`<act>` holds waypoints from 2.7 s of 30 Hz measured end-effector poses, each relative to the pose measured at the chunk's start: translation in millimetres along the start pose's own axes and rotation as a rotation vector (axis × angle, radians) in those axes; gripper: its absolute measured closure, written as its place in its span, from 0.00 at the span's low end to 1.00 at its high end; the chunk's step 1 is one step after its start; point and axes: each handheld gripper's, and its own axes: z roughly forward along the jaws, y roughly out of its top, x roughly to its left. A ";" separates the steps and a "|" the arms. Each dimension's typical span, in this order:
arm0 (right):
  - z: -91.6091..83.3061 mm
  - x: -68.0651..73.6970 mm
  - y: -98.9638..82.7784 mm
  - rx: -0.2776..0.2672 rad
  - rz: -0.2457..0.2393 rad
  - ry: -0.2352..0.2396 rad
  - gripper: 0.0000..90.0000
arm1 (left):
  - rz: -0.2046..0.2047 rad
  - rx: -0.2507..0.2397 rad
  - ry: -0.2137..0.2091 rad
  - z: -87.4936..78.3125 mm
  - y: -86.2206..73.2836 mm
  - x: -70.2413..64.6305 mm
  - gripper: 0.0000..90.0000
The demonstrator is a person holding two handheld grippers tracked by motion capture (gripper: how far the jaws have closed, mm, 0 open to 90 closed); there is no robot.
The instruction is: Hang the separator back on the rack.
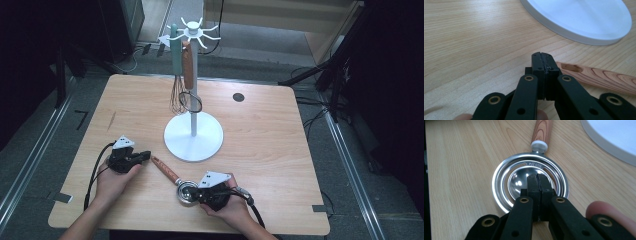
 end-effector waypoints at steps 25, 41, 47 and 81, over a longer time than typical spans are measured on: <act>-32.6 -29.2 -18.2 0.048 -0.054 -0.121 1.00 | 0.043 0.030 -0.091 13.1 -2.6 -41.1 1.00; -51.9 -53.2 -30.4 0.057 -0.066 -0.101 1.00 | 0.059 0.028 -0.118 16.3 -1.9 -49.0 0.99; -59.6 -62.5 -35.3 0.061 -0.041 -0.090 1.00 | 0.038 0.013 -0.108 12.2 -2.7 -40.5 0.98; -92.2 -76.3 -27.6 -0.055 0.031 -0.146 0.86 | -0.165 -0.192 0.137 -52.1 -22.8 62.5 0.68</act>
